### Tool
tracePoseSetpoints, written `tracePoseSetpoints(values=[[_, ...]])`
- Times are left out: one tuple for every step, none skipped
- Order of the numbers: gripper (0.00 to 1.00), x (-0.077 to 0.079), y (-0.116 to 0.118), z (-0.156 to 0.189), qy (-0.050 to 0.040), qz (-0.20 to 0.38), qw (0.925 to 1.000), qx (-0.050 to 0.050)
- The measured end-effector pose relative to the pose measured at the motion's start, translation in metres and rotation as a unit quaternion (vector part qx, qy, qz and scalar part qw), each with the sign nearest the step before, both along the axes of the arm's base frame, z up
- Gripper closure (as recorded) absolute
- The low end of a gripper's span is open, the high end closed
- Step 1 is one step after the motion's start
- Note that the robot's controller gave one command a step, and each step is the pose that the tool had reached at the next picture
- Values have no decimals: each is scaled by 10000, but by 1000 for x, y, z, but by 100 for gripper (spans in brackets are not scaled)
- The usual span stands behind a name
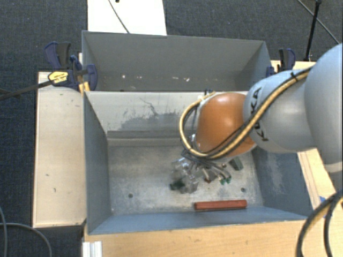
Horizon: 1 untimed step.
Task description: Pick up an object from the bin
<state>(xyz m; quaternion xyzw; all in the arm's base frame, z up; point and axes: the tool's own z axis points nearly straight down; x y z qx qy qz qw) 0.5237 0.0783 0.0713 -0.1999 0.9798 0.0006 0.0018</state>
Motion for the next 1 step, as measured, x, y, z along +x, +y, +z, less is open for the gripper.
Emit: tracePoseSetpoints(values=[[100, 63, 6, 218, -53, 403, 9992, -2]])
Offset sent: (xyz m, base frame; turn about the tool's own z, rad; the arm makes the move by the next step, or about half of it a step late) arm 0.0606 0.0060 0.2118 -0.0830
